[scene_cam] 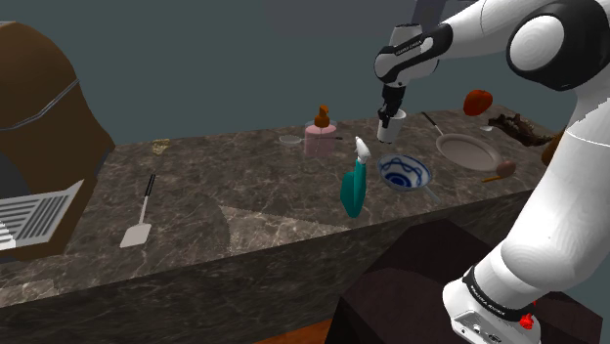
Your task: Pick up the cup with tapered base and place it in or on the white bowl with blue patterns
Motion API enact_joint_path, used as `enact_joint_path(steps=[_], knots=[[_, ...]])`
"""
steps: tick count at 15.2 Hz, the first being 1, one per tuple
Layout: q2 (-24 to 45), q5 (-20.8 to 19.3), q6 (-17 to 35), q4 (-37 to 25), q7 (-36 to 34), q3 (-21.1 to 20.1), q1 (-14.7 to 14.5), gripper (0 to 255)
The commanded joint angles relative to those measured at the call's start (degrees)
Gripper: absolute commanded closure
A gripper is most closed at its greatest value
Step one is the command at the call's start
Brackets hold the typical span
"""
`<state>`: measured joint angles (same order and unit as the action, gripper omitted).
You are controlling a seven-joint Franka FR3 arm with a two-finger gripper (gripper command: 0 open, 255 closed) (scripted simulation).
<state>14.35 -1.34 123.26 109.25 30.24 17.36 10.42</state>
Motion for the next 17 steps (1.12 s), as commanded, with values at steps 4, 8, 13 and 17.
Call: enact_joint_path(steps=[4, 8, 13, 17], knots=[[-1.7, -0.5, -3.3, -1.7, -0.1, 0.1, -0.2, 255], [-2.8, -0.8, -6.1, -3.5, -0.1, 0.2, -0.3, 255], [-3.9, -1.1, -9.7, -6.0, -0.1, 0.3, -0.4, 255], [-4.5, -1.2, -12.6, -8.2, 0.0, 0.3, -0.4, 255]])
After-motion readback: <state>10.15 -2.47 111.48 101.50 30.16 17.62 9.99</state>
